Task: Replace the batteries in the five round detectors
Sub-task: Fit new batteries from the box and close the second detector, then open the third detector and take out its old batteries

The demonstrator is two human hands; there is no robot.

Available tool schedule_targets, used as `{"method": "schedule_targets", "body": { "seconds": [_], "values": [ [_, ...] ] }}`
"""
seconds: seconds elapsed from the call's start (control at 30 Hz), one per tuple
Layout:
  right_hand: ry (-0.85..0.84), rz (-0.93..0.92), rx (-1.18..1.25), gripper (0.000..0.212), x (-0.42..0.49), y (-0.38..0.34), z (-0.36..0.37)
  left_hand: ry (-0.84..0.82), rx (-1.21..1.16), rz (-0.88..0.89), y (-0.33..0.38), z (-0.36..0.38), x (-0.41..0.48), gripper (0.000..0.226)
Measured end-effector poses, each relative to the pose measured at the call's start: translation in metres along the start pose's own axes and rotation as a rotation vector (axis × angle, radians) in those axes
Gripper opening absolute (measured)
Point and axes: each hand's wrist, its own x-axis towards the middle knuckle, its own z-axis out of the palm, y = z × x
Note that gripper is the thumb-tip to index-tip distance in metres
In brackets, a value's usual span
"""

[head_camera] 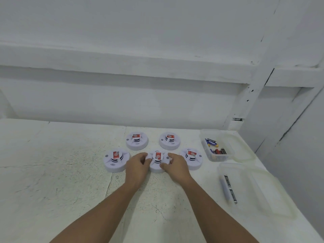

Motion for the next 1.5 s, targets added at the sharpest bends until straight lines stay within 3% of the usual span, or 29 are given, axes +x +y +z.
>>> {"method": "schedule_targets", "body": {
  "seconds": [0.27,0.53,0.8,0.93,1.03,1.17,1.27,1.5],
  "values": [
    [-0.036,0.011,-0.059,0.039,0.002,-0.001,-0.004,-0.073,0.002,-0.037,-0.005,-0.004,0.006,0.041],
    [0.054,-0.042,-0.179,0.057,0.011,-0.027,0.001,0.010,-0.006,0.042,-0.001,-0.029,0.014,0.030],
    [-0.043,-0.187,-0.267,0.033,0.014,-0.069,0.046,0.170,0.127,0.078,-0.022,-0.071,0.015,0.026],
    [-0.158,-0.158,-0.281,0.019,0.014,-0.084,0.076,0.189,0.139,-0.042,-0.045,-0.095,0.013,0.033],
    [-0.186,-0.120,-0.260,0.031,0.016,-0.082,0.095,0.122,0.121,-0.125,-0.055,-0.105,0.007,0.034],
    [-0.189,-0.107,-0.229,0.024,0.018,-0.081,0.109,0.093,0.102,-0.149,-0.057,-0.110,0.008,0.014],
    [-0.203,-0.114,-0.136,0.015,0.018,-0.081,0.110,0.075,0.051,-0.186,-0.060,-0.112,0.011,0.017],
    [-0.219,-0.111,0.192,0.026,0.001,-0.068,0.089,0.200,-0.218,-0.260,-0.045,-0.109,0.001,0.034]
  ]
}}
